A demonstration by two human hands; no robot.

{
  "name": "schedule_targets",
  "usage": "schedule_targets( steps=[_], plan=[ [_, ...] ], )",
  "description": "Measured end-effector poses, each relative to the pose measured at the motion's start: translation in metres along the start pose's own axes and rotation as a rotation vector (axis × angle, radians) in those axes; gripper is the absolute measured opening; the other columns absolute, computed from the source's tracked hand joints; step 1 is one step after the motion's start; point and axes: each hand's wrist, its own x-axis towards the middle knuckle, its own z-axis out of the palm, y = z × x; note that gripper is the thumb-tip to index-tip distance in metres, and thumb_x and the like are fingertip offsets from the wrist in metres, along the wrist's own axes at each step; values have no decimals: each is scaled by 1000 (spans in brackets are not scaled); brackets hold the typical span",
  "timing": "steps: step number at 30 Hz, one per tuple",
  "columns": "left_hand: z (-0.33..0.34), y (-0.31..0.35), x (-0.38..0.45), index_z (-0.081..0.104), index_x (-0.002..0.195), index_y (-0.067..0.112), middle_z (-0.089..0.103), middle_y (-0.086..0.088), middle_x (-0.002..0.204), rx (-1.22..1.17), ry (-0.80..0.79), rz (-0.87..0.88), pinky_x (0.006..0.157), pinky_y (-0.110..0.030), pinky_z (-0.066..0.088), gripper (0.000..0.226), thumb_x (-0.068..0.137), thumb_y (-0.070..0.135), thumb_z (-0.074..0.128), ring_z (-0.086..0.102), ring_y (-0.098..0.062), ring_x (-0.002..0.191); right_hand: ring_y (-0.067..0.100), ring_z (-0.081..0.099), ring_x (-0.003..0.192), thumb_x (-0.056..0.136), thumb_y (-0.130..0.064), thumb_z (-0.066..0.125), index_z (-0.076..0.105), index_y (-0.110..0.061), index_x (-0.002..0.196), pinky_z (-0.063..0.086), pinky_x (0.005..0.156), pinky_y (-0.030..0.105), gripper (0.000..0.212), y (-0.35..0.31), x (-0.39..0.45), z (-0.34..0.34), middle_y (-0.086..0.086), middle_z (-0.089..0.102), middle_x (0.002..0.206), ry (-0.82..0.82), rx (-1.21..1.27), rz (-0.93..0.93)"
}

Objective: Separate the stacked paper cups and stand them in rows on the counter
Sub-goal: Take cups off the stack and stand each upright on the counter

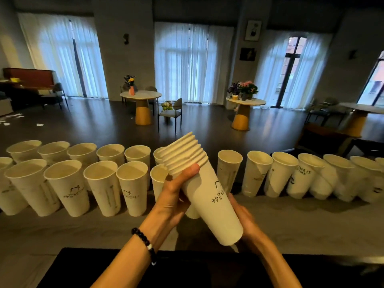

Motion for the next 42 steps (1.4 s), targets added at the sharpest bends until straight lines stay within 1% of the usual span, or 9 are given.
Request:
schedule_targets(
  steps=[3, 6, 16, 24, 33, 36, 39, 41, 42],
  plan=[
    [23, -21, 0, 62, 128, 13, 68, -20, 123, 48, -18, 6, 96, -52, 54, 101, 37, 40, 98, 63, -37, 118, 37, 68, 94, 83, -61, 60, 54, -1, 131, 57, 82, 43, 77, -10, -29, -17, 29, 66, 110, -282, 149, -4],
    [30, -28, 3, 63, 124, 14, 73, -13, 115, 64, -66, 55, 84, -40, 60, 85, 45, 30, 91, 70, -27, 106, 31, 68, 96, 61, -64, 80, 53, -5, 128, 57, 84, 39, 92, -6, -40, -32, 22, 69, 109, -335, 33, -65],
    [34, -5, -2, 64, 120, 17, 73, -3, 108, 161, 48, 362, 85, -36, 59, 94, 36, 43, 98, 68, -21, 106, 8, 49, 125, 63, -30, 90, 45, -45, 127, 49, 87, 21, 80, 13, -14, -73, -20, 53, 130, -34, -404, -179],
    [19, 58, 7, 64, 116, 24, 66, 3, 107, 56, 119, 574, 103, -48, 50, 44, 73, 22, 73, 59, -19, 113, 22, 39, 138, 67, -23, 87, 27, -30, 148, 38, 109, 44, 101, 37, 36, -61, -2, 42, 150, 85, -208, -154],
    [11, 30, 5, 64, 122, 18, 73, -5, 112, 46, 120, 305, 86, -41, 58, 100, 31, 40, 99, 68, -22, 109, 17, 46, 131, 59, -20, 91, 36, -35, 138, 41, 107, 45, 97, 37, 51, -43, -8, 51, 137, 192, -153, -131],
    [17, 13, 3, 66, 113, 20, 76, 0, 99, 5, 120, 195, 77, -39, 57, 90, 30, 34, 96, 69, -20, 101, 10, 48, 119, 64, -15, 90, 37, -30, 138, 42, 104, 42, 93, 35, 26, -40, -16, 50, 122, 338, -206, -166],
    [32, -5, 1, 66, 117, 20, 74, -6, 107, -30, 75, 103, 82, -43, 56, 80, 43, 32, 94, 65, -25, 108, 20, 62, 110, 80, -19, 77, 59, -29, 112, 53, 87, 33, 38, 15, -9, -39, -6, 65, 112, 527, -214, -243],
    [47, -17, -3, 65, 110, 21, 76, -4, 95, -75, 32, 51, 82, -42, 55, 57, 57, 26, 85, 65, -23, 100, 22, 66, 105, 90, -37, 60, 69, -23, 106, 54, 81, 30, 23, -8, -36, -37, 9, 70, 112, 349, -103, -178],
    [55, -21, -5, 65, 104, 22, 77, 0, 83, -88, 0, 34, 81, -41, 54, 42, 63, 23, 77, 66, -20, 92, 27, 66, 106, 92, -51, 49, 71, -17, 112, 54, 85, 35, 46, -17, -47, -37, 17, 69, 117, 182, 13, -95]
  ],
)
